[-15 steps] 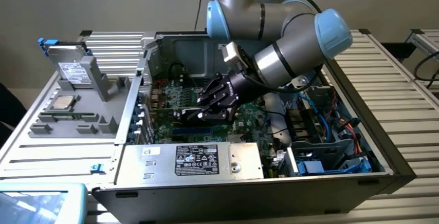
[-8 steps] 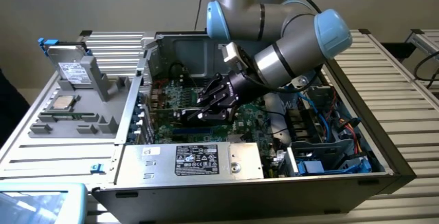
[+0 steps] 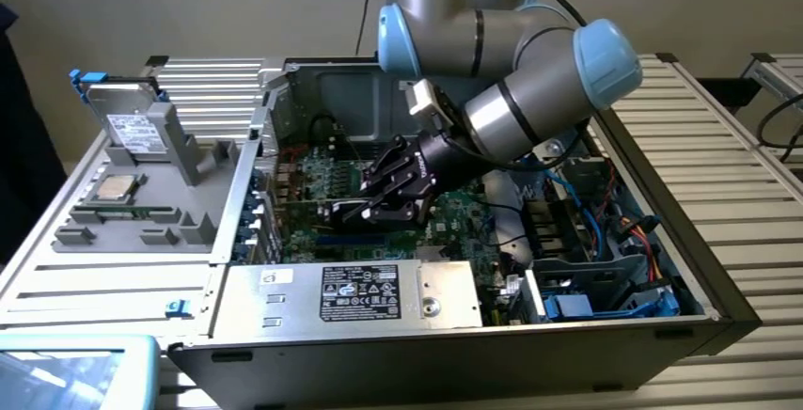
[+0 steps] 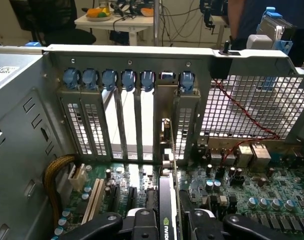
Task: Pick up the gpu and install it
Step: 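Insert the gpu into the slot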
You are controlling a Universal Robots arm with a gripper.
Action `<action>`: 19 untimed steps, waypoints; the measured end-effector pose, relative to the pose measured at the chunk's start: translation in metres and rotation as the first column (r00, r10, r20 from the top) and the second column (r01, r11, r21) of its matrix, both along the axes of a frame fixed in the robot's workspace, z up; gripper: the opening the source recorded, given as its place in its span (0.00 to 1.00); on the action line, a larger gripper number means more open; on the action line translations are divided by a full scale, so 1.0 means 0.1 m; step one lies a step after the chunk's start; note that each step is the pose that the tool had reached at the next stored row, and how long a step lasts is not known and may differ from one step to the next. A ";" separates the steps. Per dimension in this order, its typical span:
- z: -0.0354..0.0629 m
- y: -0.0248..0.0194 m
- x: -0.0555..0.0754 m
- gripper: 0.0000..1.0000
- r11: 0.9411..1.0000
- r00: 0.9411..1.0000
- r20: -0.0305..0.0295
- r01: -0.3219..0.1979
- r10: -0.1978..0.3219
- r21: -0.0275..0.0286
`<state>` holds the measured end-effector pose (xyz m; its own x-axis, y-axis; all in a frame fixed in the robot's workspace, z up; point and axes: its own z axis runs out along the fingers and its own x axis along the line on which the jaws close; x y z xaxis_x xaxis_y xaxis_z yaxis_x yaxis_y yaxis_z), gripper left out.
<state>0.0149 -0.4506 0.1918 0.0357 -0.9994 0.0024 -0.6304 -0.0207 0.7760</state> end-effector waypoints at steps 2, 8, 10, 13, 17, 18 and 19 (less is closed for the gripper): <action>-0.002 0.000 0.00 0.28 1.000 1.000 0.000 0.001 -0.001 -0.002; -0.007 0.000 0.00 0.28 1.000 1.000 0.000 0.006 -0.006 -0.002; -0.009 0.000 0.00 0.28 1.000 1.000 0.000 0.006 -0.006 -0.002; -0.010 -0.004 0.00 0.28 1.000 1.000 0.000 0.010 -0.010 -0.002; -0.011 -0.005 0.00 0.28 1.000 1.000 0.000 0.016 -0.016 -0.002; -0.011 -0.005 0.00 0.28 1.000 1.000 0.000 0.016 -0.016 -0.002; -0.011 -0.006 -0.01 0.28 1.000 1.000 0.000 0.016 -0.016 -0.002</action>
<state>0.0142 -0.4511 0.1908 0.0196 -0.9998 0.0046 -0.6306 -0.0088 0.7760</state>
